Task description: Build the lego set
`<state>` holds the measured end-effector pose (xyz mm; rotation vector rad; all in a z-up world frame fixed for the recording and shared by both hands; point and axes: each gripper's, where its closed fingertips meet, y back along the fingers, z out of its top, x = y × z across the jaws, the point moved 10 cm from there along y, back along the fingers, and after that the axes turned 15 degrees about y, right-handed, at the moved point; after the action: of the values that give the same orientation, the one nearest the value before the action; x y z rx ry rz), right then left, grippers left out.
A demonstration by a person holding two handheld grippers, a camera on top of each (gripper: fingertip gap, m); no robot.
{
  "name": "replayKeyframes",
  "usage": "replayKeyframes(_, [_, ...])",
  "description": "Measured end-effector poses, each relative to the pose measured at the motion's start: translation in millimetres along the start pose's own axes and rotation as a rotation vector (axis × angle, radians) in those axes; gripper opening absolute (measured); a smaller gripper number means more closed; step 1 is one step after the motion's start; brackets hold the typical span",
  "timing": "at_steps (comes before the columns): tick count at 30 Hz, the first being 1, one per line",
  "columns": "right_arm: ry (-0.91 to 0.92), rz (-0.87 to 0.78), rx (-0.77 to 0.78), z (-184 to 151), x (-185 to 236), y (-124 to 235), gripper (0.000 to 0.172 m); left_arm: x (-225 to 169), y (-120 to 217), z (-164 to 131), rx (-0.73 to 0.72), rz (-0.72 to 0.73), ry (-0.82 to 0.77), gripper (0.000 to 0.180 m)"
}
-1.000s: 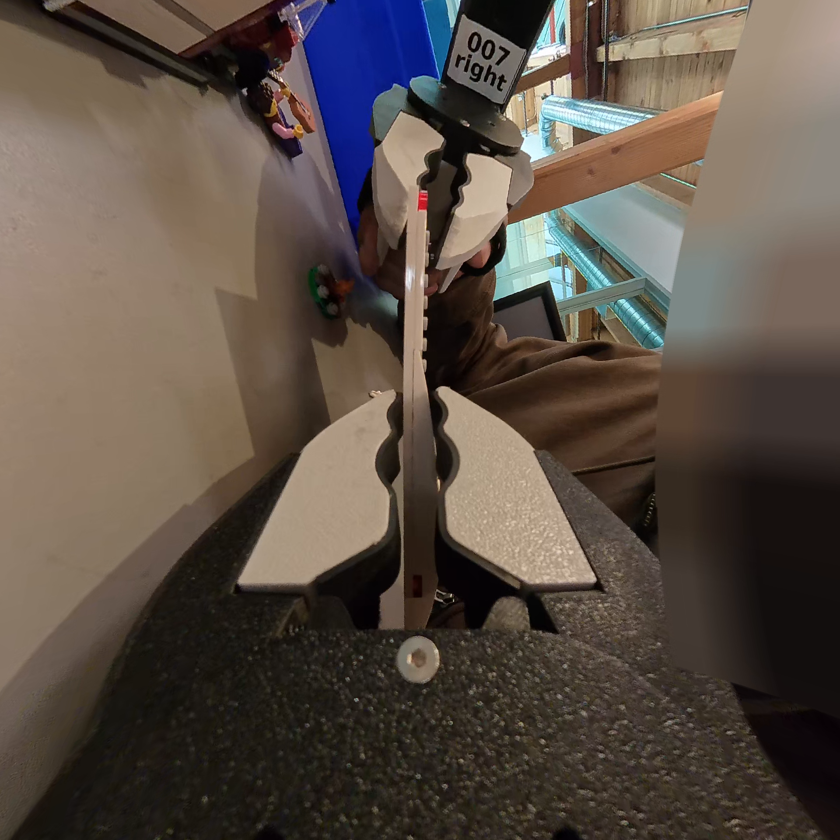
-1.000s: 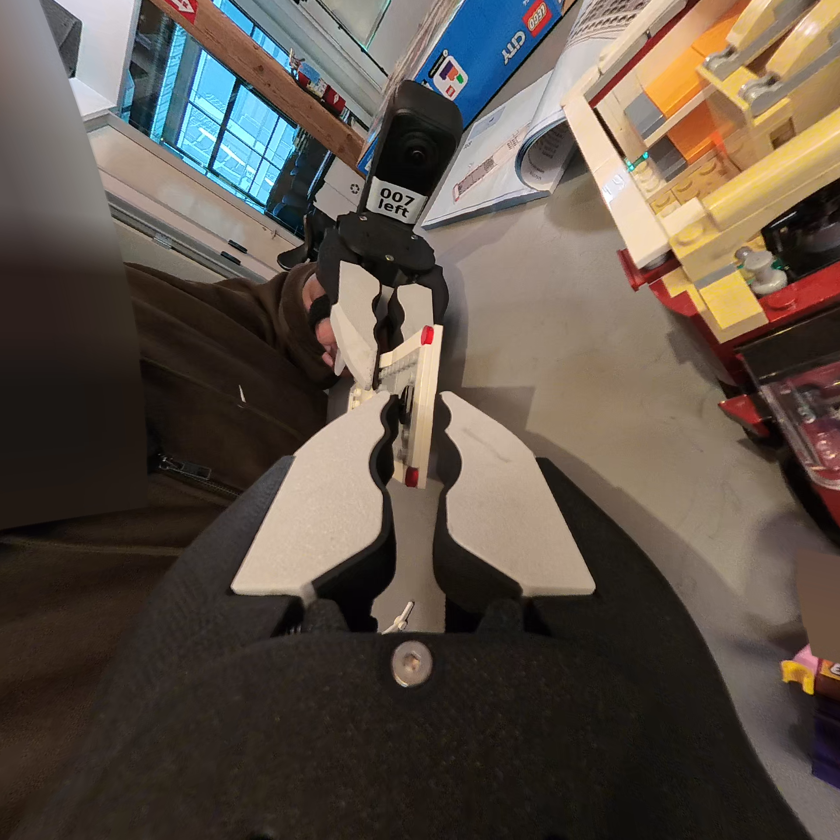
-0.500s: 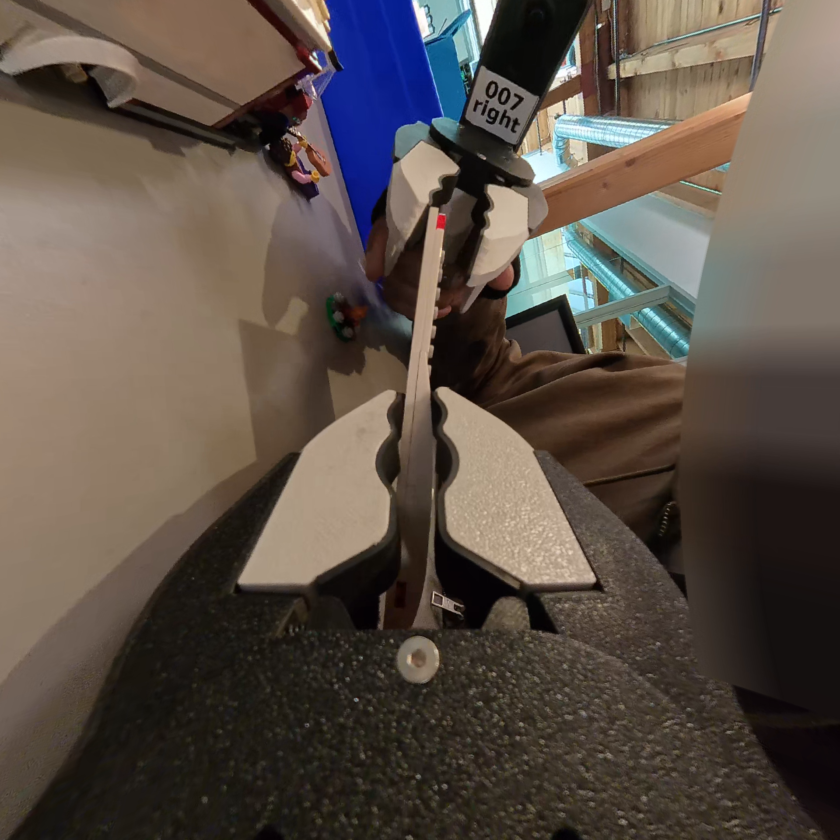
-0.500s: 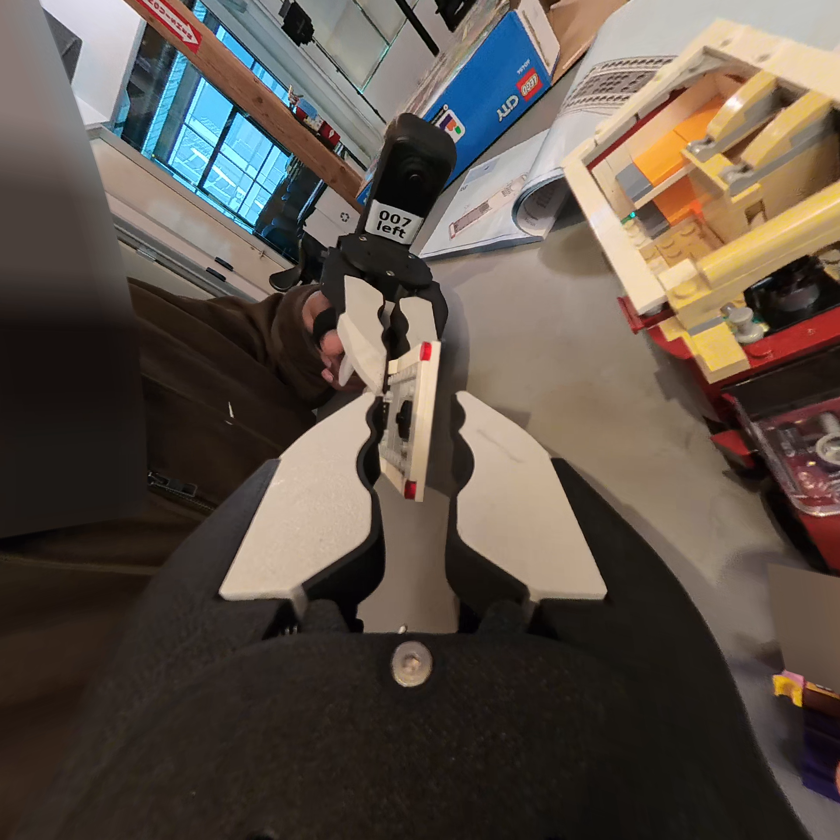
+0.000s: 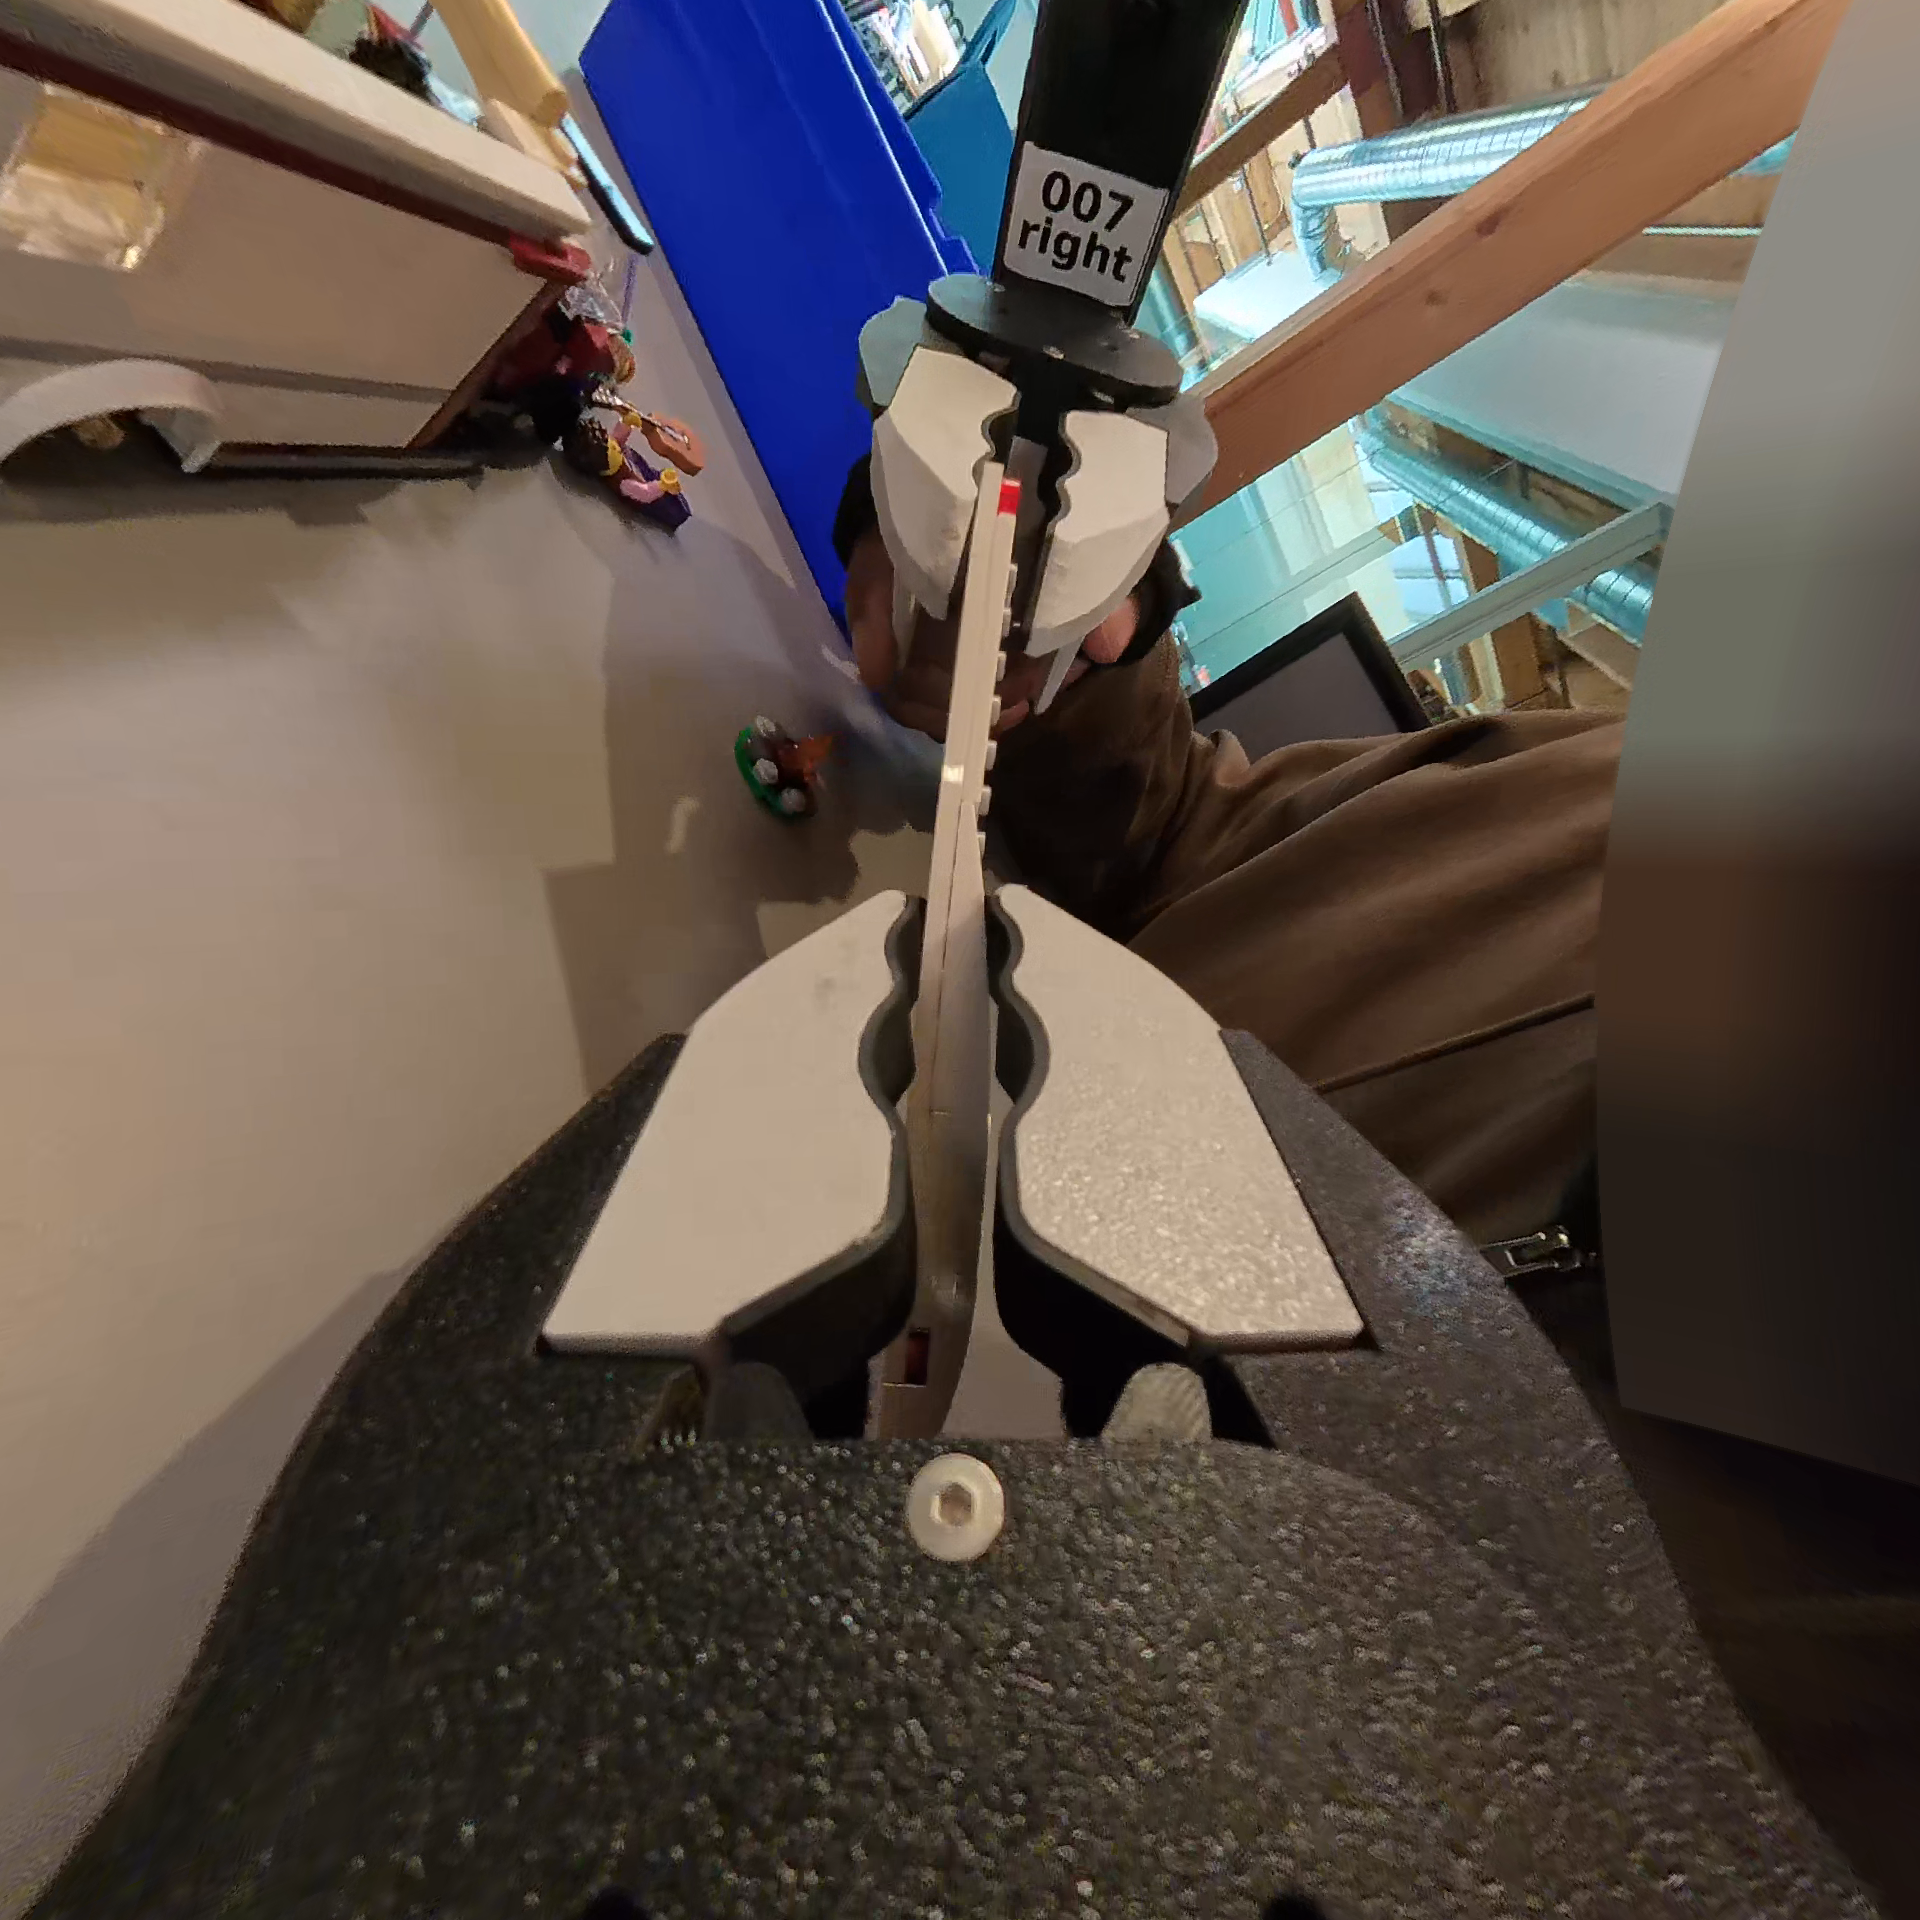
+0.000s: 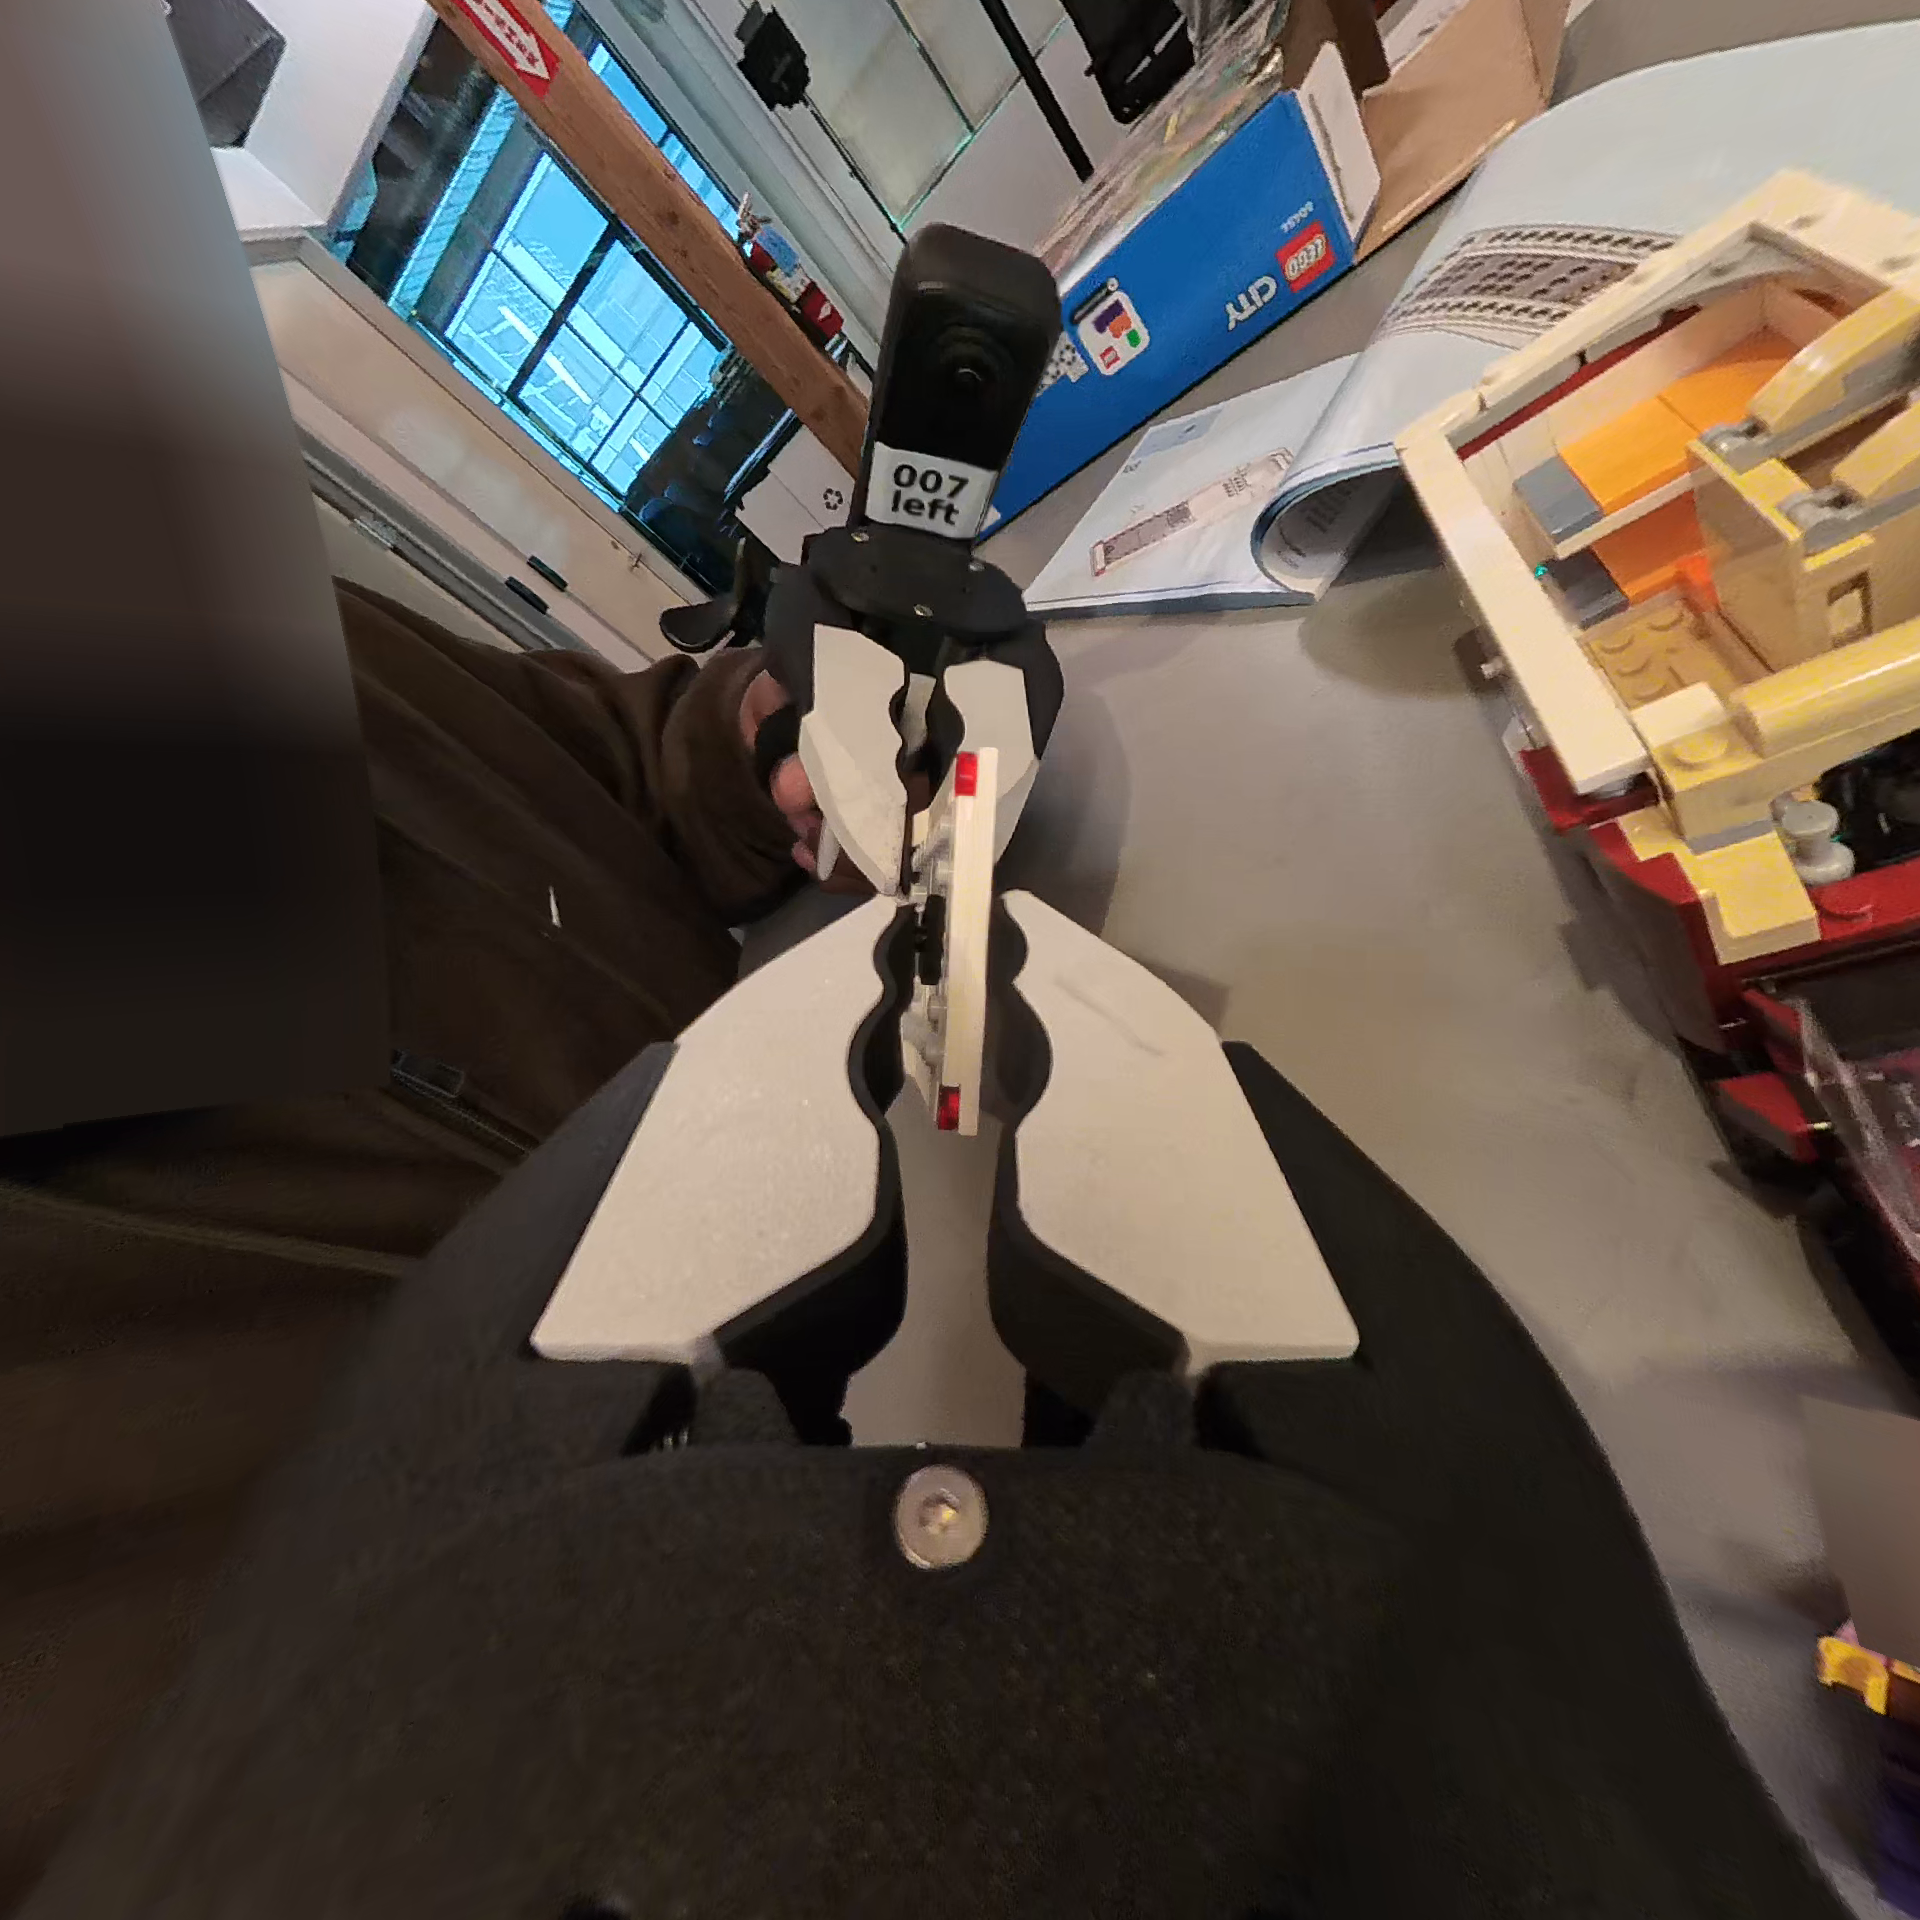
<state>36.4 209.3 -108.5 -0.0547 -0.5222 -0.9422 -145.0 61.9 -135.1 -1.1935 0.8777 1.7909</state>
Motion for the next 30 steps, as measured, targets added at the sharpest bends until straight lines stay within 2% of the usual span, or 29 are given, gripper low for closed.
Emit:
replayKeyframes(9, [0.008, 0.018, 0.003, 2, 4, 1, 0.012, -2, 1, 1, 0.007, -0.002, -0.056, 0.011])
replayKeyframes(14, [0.010, -0.037, -0.019, 5, 3, 0, 0.014, -1, 3, 4, -0.026, -0.026, -0.036, 0.011])
replayKeyframes(16, [0.029, -0.057, -0.009, 7, 5, 1, 0.027, 0, 4, 5, -0.037, -0.039, -0.029, 0.011])
replayKeyframes(18, [0.051, -0.067, -0.001, 9, 8, 2, 0.029, 0, 5, 5, -0.045, -0.046, -0.031, 0.011])
replayKeyframes(22, [0.079, -0.081, 0.009, 10, 11, 2, 0.026, -1, 5, 6, -0.057, -0.053, -0.057, 0.011])
replayKeyframes(25, [0.100, -0.090, -0.003, 11, 12, 3, 0.012, -3, 5, 6, -0.060, -0.058, -0.080, 0.011])
replayKeyframes(30, [0.098, -0.061, -0.024, 12, 14, 4, 0.011, -6, 3, 4, -0.045, -0.060, -0.123, 0.011])
